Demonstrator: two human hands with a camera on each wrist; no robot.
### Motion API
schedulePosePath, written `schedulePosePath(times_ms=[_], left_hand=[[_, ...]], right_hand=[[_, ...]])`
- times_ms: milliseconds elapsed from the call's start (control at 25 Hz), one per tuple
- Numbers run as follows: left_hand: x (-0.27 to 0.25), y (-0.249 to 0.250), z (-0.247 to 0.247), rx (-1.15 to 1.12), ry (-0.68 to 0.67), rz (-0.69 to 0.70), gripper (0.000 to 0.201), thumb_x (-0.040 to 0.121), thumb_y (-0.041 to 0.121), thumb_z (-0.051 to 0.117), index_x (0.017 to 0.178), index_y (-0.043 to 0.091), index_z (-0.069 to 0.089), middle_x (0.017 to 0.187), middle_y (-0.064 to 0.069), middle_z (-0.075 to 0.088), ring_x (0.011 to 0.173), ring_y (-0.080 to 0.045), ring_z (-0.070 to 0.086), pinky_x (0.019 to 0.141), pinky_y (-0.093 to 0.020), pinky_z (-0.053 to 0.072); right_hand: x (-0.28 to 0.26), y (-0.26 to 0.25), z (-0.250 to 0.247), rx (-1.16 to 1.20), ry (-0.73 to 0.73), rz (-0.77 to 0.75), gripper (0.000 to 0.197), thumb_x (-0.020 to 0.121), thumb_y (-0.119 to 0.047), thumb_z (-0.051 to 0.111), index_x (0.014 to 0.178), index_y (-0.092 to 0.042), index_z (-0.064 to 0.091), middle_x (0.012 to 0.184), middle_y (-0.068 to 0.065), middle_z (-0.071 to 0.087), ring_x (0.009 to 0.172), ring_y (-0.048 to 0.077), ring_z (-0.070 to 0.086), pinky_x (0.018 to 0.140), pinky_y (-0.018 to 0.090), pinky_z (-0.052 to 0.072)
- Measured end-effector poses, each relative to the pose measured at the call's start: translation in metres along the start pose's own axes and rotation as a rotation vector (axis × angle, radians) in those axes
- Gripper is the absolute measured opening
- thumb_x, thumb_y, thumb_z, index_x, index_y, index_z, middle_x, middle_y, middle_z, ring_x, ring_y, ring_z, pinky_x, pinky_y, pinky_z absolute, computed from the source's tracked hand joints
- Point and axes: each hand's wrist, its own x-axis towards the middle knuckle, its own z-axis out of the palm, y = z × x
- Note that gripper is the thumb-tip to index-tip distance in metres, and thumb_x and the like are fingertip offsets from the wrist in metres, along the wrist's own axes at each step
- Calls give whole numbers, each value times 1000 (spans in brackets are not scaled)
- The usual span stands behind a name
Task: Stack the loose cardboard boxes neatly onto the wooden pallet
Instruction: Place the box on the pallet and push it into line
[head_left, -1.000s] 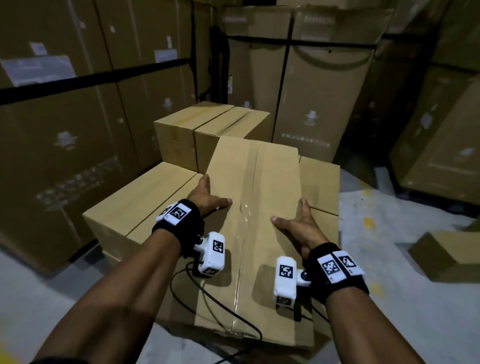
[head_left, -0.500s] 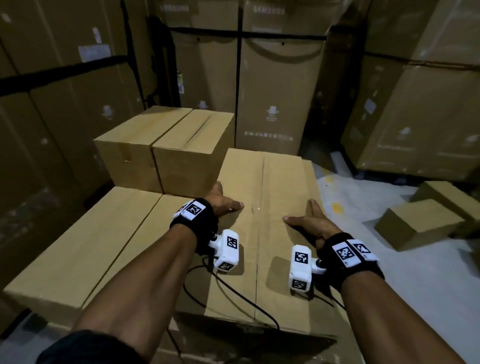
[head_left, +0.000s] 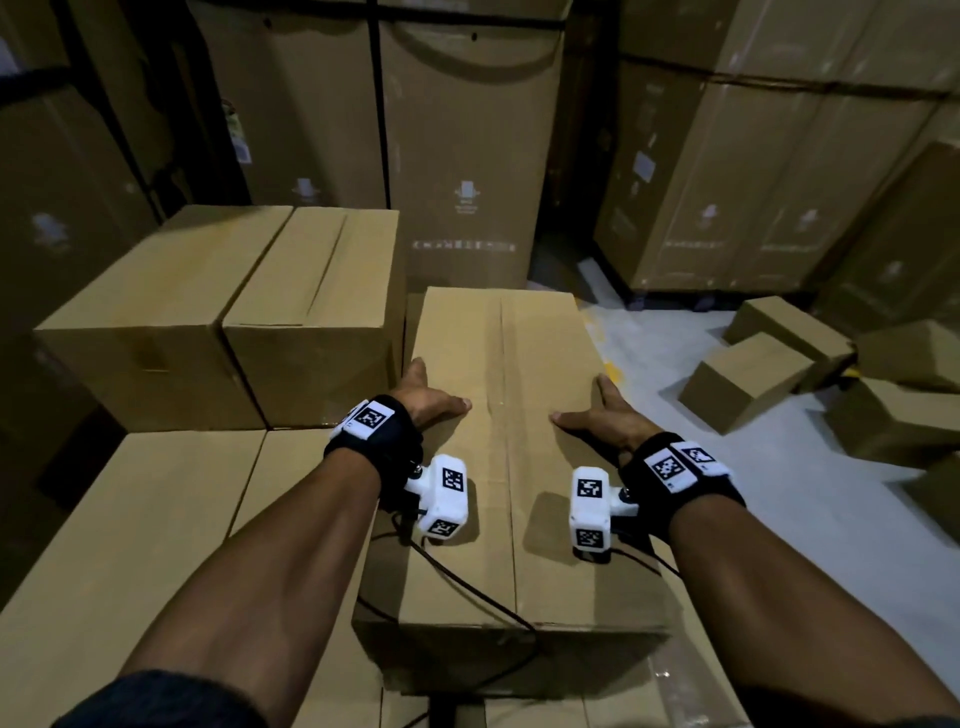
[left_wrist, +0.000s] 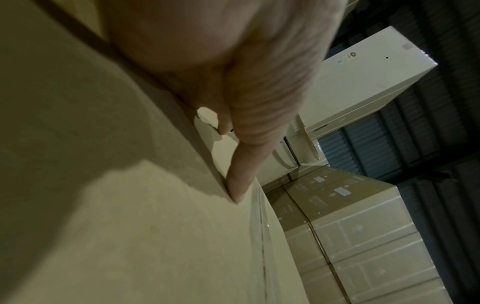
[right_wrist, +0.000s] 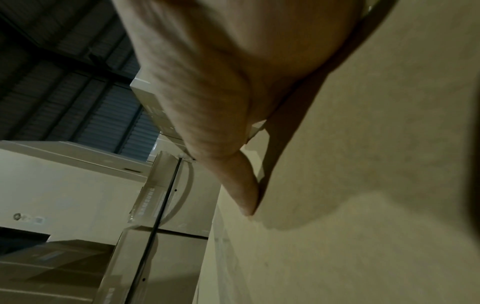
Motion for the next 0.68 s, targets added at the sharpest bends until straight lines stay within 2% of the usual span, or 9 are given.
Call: schedulePosePath(times_ms=[240,560,680], left_hand=[[36,14,-10,26,45,-10,106,82,26,81,158,11,9,162,-13,22,146,-31,27,113,-34,29],[83,24,-19,-42,152,-57,101,82,21,81,158,12,15,161,-11,25,145,-32,30,117,-40,30],[101,29,-23,-77,183,-71,99,82,19,81,158,12,17,161,-11,25,145,-30,30,117,-39,30]], right_hand=[[41,-12,15,-25,14,7,115,76,-13,87,161,-29,10,162,8,29,135,34,47,108,49,46],[113,-31,30,-47,-49,-16,112,79,-13,84,161,-29,10,163,5,28,139,30,42,114,45,40],[137,-38,35,-61,-61,-30,109,81,-14,83,161,-29,10,163,3,25,141,29,39,113,39,39]])
